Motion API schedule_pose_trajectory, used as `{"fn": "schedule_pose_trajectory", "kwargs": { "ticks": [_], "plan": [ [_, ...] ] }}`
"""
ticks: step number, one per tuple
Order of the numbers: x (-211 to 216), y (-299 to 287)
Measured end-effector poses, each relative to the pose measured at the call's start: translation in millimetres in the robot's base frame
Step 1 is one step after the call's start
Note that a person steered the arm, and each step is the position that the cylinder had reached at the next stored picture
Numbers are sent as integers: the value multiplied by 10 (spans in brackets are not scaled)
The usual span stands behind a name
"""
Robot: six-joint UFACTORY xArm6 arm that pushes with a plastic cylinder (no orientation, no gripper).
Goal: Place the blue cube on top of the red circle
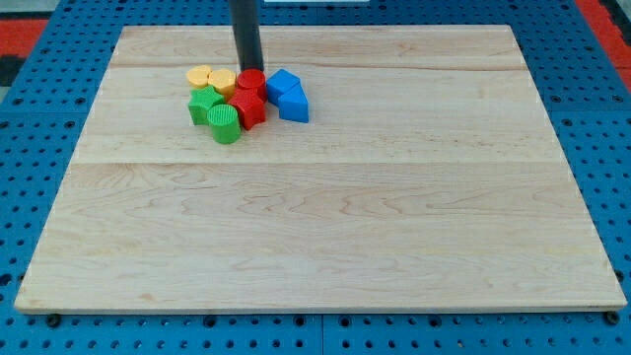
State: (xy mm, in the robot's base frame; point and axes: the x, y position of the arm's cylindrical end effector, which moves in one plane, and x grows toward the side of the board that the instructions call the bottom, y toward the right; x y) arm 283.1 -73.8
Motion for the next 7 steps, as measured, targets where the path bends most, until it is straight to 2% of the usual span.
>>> {"fn": "schedule_pose_trajectory", "kwargs": {
  "ticks": [1,2,3,7],
  "plan": [
    [-74,417],
    [183,877],
    [628,845],
    [170,267]
  ]
}}
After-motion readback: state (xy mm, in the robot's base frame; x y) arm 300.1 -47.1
